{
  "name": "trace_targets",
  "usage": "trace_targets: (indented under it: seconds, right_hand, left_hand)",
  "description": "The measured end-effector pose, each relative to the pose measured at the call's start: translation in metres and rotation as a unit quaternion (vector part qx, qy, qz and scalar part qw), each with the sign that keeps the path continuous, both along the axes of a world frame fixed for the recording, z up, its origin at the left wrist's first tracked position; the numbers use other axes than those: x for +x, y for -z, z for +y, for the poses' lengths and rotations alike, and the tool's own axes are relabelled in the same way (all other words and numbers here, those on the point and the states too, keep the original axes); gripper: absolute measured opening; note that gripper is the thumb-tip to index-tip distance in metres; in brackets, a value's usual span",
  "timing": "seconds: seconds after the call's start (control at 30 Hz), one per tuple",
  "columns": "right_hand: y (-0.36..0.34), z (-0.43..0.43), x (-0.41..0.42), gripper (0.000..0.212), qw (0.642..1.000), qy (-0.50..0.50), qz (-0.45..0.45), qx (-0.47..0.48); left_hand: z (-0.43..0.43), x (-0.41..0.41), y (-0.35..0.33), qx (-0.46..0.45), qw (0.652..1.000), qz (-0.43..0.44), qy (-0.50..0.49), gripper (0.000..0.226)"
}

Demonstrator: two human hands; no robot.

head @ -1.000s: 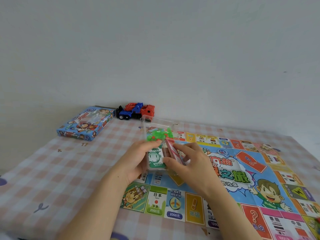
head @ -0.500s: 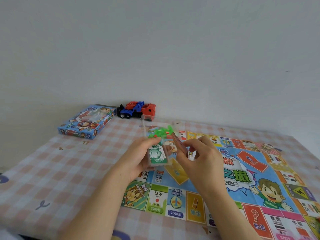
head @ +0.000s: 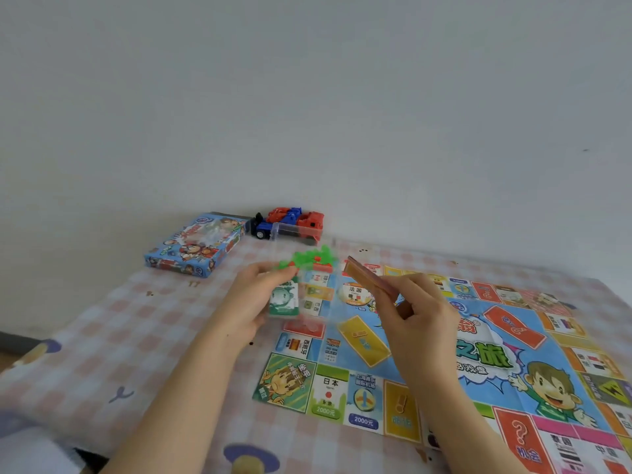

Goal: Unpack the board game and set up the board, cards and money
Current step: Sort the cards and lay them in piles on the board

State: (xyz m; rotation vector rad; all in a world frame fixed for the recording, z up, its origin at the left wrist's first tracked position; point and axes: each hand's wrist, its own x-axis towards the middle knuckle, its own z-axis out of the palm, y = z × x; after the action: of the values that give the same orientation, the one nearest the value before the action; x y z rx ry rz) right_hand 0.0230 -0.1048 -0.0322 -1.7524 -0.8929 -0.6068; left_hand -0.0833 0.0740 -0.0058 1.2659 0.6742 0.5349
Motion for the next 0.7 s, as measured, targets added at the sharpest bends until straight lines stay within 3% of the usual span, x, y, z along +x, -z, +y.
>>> trace_targets:
  seconds: [0.1, 0.4, 0.57, 0.63, 0.7]
  right_hand:
    - [0.002, 0.003, 0.0, 0.014, 1.0, -0.008, 0.004, -0.027]
    - [-0.017, 0.046, -0.02, 0.008, 0.985, -0.052, -0.113, -0.124]
    - [-0.017, 0.064, -0.023, 0.012, 0.982, -0.062, -0.123, -0.132]
    - [-0.017, 0.067, -0.023, 0.013, 0.981, -0.064, -0.124, -0.135]
    - [-0.017, 0.068, -0.023, 0.012, 0.981, -0.064, -0.122, -0.133]
  left_hand:
    - [0.022, -0.013, -0.002, 0.049, 0.997, 0.042, -0.04, 0.043]
    - [0.047, -0.03, 0.005, 0.199, 0.966, 0.132, -0.1, 0.041]
    - [0.057, -0.031, 0.006, 0.262, 0.942, 0.165, -0.127, 0.042]
    - [0.06, -0.032, 0.007, 0.306, 0.922, 0.205, -0.12, 0.044]
    - [0.061, -0.034, 0.009, 0.375, 0.879, 0.269, -0.116, 0.045]
